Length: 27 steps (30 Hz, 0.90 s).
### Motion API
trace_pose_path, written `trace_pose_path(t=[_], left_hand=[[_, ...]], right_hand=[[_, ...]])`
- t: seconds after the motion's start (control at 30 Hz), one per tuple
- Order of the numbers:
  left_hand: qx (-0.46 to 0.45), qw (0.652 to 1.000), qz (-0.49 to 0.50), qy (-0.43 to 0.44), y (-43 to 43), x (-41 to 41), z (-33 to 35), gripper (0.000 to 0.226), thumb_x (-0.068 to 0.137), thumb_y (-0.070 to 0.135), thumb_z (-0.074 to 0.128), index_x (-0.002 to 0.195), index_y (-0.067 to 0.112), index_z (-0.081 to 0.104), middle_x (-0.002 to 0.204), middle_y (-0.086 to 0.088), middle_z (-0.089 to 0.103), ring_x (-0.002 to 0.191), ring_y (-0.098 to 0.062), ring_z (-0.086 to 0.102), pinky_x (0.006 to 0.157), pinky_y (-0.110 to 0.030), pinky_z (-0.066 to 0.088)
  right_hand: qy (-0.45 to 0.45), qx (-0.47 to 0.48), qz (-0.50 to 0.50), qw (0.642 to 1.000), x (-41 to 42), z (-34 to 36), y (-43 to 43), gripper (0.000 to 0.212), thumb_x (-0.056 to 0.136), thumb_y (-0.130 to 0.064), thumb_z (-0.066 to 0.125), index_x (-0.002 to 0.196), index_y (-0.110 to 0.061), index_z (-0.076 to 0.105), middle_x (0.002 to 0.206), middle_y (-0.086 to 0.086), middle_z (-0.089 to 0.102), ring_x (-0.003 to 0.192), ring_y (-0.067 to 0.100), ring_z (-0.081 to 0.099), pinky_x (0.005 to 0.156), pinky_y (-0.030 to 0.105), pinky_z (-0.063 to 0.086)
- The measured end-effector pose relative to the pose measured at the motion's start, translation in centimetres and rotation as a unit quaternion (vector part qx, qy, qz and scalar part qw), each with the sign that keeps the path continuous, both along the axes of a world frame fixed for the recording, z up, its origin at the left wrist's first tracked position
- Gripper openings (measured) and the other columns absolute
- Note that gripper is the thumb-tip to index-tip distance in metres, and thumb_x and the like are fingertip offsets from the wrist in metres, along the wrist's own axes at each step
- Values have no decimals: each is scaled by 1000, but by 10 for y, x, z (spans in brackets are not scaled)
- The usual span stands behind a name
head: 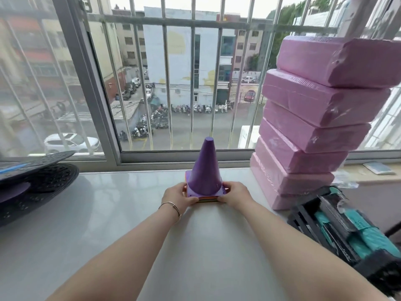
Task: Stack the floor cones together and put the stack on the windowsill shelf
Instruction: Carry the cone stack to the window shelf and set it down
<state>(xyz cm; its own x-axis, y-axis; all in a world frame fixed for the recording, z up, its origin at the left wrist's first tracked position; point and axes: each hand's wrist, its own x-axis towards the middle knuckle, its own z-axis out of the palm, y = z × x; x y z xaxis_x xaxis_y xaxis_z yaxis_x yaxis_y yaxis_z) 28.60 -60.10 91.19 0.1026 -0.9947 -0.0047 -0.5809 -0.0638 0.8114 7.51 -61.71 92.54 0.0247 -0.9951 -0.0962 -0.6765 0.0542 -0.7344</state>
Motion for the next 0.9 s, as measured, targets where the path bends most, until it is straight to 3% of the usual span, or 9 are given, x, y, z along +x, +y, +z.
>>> trace_pose_path(t=[0.13, 0.23, 0.4, 0.53, 0.67, 0.9], left_hand=[[1, 1000, 9, -13, -10, -3, 1, 51, 67, 29, 82, 116, 23, 66, 104, 2, 73, 96, -19, 65, 86, -29, 50], [5, 1000, 5, -30, -16, -2, 2, 54, 69, 30, 82, 120, 22, 64, 109, 1, 72, 103, -21, 65, 92, -33, 50], [-1, 1000, 8, -18, -17, -1, 0, 52, 69, 28, 82, 118, 24, 66, 106, 2, 73, 99, -19, 66, 89, -31, 50], [1, 1000, 4, -24, -16, -1, 2, 52, 70, 31, 80, 119, 25, 65, 107, 3, 73, 100, -20, 66, 90, -33, 51], [-1, 999, 0, -33, -16, 0, 1, 50, 70, 36, 78, 117, 26, 66, 107, 3, 73, 100, -20, 65, 90, -36, 52], [11, 999, -8, -49, -20, 2, 0, 48, 71, 40, 76, 116, 26, 65, 106, 0, 72, 99, -22, 65, 88, -37, 52]], right_hand=[[-5, -6, -5, 1000, -1, -3, -11, 33, 71, -16, 73, 104, -22, 75, 91, -1, 76, 85, 16, 67, 78, 27, 51], [-1, -15, 0, 1000, 0, -4, -16, 29, 71, -17, 69, 99, -24, 75, 87, -4, 75, 84, 17, 67, 68, 22, 48], [4, -13, 12, 1000, 0, -1, -18, 27, 72, -17, 67, 95, -27, 74, 81, -9, 72, 79, 14, 63, 59, 15, 42], [9, -14, 16, 1000, 1, 2, -15, 28, 72, -16, 67, 96, -31, 72, 82, -9, 71, 78, 13, 62, 58, 13, 40], [12, -28, -1, 1000, 3, 0, -10, 16, 73, -16, 64, 80, -30, 66, 73, -12, 67, 72, 12, 58, 54, 10, 37], [23, -31, -23, 999, 8, 0, -5, 12, 72, -15, 63, 69, -26, 59, 66, -10, 61, 65, 11, 52, 51, 13, 34]])
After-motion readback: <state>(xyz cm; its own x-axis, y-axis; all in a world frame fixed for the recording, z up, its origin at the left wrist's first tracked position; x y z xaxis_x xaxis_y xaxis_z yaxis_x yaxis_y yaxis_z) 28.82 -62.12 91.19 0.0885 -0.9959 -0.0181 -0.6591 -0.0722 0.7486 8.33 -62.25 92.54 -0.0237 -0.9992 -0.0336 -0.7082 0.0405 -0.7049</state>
